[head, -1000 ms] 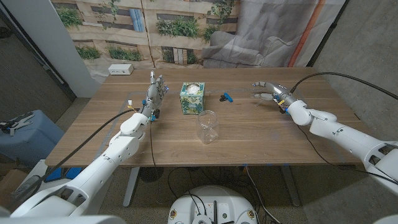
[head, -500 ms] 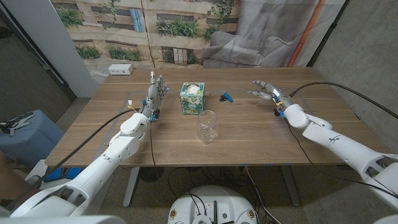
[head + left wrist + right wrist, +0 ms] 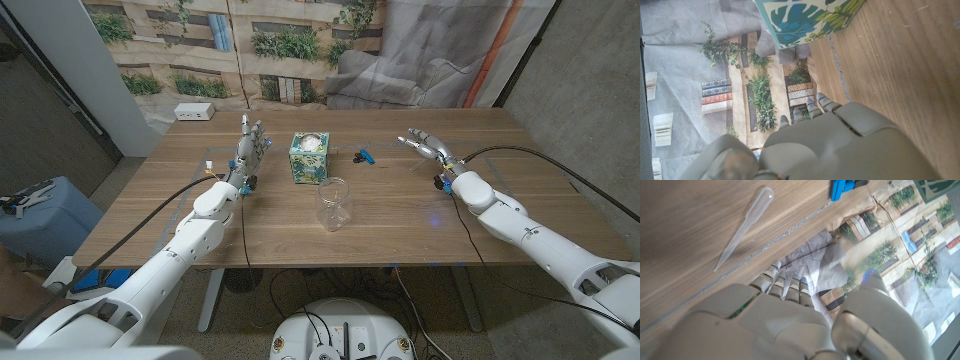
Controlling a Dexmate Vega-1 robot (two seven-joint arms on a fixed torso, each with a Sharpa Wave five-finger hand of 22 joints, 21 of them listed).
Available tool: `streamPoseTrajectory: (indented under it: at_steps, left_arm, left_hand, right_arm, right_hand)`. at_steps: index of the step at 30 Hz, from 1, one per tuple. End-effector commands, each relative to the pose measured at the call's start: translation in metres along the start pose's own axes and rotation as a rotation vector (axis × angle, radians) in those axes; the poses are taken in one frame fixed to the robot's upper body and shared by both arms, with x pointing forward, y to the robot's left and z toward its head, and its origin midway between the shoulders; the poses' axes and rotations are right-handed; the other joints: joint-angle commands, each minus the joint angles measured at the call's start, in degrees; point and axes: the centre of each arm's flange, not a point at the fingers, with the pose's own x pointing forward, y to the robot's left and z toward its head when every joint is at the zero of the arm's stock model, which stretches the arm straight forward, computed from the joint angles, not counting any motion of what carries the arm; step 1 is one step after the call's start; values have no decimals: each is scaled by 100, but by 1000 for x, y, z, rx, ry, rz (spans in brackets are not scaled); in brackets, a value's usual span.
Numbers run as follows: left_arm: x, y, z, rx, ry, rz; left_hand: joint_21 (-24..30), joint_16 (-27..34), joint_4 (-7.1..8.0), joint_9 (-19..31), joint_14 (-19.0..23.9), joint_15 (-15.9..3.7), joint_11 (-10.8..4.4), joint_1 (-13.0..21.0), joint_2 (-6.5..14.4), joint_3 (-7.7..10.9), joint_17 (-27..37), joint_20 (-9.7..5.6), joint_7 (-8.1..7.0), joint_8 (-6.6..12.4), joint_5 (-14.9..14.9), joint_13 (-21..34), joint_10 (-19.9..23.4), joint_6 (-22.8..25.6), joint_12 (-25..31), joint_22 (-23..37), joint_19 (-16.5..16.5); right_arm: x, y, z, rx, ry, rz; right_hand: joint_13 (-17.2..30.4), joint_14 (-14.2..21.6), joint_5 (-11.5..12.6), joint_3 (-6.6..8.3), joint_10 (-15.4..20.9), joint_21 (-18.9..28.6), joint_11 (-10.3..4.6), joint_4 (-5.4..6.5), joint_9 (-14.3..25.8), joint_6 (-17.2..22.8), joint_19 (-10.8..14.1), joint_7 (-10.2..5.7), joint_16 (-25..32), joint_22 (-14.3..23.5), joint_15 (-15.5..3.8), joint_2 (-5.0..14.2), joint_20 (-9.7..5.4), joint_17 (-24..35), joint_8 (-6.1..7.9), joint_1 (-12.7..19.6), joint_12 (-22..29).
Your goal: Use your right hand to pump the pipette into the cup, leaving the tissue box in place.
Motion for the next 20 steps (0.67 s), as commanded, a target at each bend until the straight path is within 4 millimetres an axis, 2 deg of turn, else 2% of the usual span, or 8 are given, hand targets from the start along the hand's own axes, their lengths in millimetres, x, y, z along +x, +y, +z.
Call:
streamPoseTrajectory:
  at_steps: [1,6,14,20]
  left_arm:
    - [0,0,0,0,0,0]
    - [0,0,0,0,0,0]
    - [0,0,0,0,0,0]
    - [0,0,0,0,0,0]
  left_hand:
    - [28,33,4,14,-45,-660,-29,-5,244,-37,34,-519,-33,34,27,32,-13,-10,23,12,-63]
    - [28,35,4,14,-42,-662,-27,-4,244,-37,34,-520,-33,34,27,32,-9,-10,25,12,-64]
    - [27,33,4,14,-46,-661,-32,-5,244,-37,34,-518,-33,34,27,32,-7,-8,26,12,-65]
    - [28,32,5,14,-48,-664,-10,-5,244,-37,34,-519,-33,35,27,32,-13,-8,24,12,-63]
  right_arm:
    - [-6,3,-8,211,21,-12]
    - [-8,7,-14,311,34,-46]
    - [-9,13,-19,431,48,-56]
    - [-13,13,-20,545,31,-102]
  right_hand:
    - [-3,-173,22,-82,-180,-4,62,82,9,-163,-153,67,1,18,62,11,9,-24,-12,-272,-3]
    - [-9,-206,50,-142,-232,6,28,202,12,-302,-266,27,42,22,79,81,53,-40,-11,-526,25]
    - [-18,11,86,-240,-293,36,18,353,9,-454,-326,-10,147,23,268,142,149,-82,-3,-884,41]
    - [-21,-38,105,-281,-320,29,63,419,7,-523,-395,5,130,24,242,171,108,-95,1,-1035,46]
